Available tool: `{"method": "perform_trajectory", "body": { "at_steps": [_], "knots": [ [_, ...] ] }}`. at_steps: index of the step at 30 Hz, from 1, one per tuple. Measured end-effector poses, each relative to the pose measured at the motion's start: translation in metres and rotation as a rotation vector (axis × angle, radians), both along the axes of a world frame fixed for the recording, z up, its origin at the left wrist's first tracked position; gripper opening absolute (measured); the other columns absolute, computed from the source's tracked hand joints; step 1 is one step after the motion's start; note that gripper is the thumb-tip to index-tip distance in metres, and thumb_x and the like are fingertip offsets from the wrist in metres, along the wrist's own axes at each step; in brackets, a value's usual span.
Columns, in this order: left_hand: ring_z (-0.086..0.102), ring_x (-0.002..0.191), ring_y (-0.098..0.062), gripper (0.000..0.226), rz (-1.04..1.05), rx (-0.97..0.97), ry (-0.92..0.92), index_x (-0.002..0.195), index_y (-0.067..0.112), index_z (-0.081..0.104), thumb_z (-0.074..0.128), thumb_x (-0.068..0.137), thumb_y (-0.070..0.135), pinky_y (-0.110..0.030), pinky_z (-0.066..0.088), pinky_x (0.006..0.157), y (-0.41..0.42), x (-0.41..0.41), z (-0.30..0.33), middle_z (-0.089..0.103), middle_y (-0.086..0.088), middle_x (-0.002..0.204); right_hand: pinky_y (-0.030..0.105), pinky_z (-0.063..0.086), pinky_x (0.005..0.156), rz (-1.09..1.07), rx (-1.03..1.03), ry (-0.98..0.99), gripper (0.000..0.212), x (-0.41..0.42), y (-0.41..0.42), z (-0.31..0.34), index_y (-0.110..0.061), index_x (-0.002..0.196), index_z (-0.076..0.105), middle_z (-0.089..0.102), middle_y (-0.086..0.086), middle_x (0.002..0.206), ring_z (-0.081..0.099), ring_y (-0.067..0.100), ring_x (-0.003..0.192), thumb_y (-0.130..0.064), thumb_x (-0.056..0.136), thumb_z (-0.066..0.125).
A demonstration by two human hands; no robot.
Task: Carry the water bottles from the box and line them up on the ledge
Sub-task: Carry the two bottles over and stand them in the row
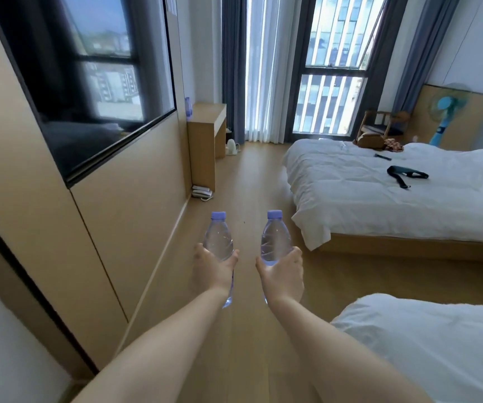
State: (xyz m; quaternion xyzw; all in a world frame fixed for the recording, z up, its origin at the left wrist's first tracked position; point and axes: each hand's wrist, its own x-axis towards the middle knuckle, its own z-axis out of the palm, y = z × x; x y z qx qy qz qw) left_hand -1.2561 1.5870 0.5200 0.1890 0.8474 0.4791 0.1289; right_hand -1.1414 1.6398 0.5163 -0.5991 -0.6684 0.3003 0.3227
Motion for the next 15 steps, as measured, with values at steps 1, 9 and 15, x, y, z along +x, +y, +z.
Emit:
{"method": "perform_trajectory", "body": {
  "at_steps": [1,9,15],
  "knots": [
    [0.063,0.091,-0.032,0.067,0.002,-0.021,0.01,0.112,0.012,0.048,0.075,0.068,0.055,-0.039,0.051,0.078,0.021,-0.017,0.004,0.063,-0.006,0.106,0.046,0.044,0.101,-0.013,-0.008,-0.005,0.088,-0.015,0.021,0.002,-0.005,0.145,0.027,0.04,0.009,0.148,0.042,0.027,0.135,-0.051,0.082,0.069],
    [0.064,0.093,-0.033,0.072,-0.006,-0.113,0.064,0.117,0.011,0.044,0.071,0.07,0.059,-0.04,0.051,0.079,0.175,-0.116,0.027,0.062,-0.008,0.111,0.044,0.045,0.098,-0.069,-0.024,-0.008,0.087,-0.108,0.177,0.016,-0.005,0.143,0.028,0.042,0.009,0.146,0.043,0.028,0.134,-0.05,0.082,0.07],
    [0.064,0.093,-0.033,0.071,-0.009,-0.151,0.074,0.112,0.011,0.045,0.072,0.069,0.06,-0.036,0.046,0.074,0.302,-0.168,0.005,0.064,-0.009,0.108,0.045,0.046,0.096,-0.063,-0.032,-0.02,0.083,-0.168,0.309,0.001,-0.007,0.14,0.031,0.045,0.008,0.141,0.046,0.027,0.129,-0.051,0.081,0.069]
  ]
}}
